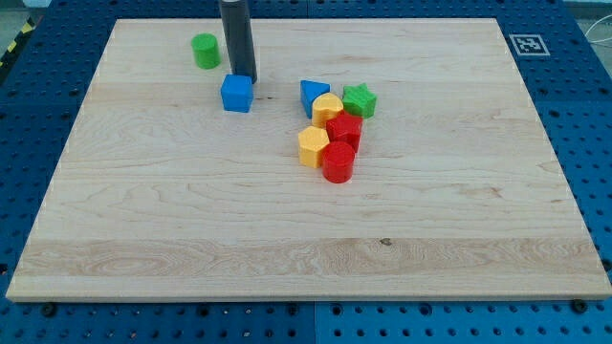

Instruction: Slide the blue cube a bit left

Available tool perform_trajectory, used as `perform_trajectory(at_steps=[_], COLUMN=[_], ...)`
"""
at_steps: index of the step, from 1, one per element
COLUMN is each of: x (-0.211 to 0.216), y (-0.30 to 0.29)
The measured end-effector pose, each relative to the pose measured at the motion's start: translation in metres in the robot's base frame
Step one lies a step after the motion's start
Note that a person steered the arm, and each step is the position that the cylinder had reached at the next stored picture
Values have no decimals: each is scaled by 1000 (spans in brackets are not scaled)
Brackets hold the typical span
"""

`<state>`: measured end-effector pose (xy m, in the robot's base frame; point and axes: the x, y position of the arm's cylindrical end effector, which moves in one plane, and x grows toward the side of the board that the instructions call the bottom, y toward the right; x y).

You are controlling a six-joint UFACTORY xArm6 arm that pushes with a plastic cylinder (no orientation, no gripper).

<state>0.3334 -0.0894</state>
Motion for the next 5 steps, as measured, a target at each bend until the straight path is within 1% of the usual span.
perform_trajectory(at_steps=[1, 2, 4, 5], x=[17, 43, 62, 92], y=[-6, -16, 29, 18])
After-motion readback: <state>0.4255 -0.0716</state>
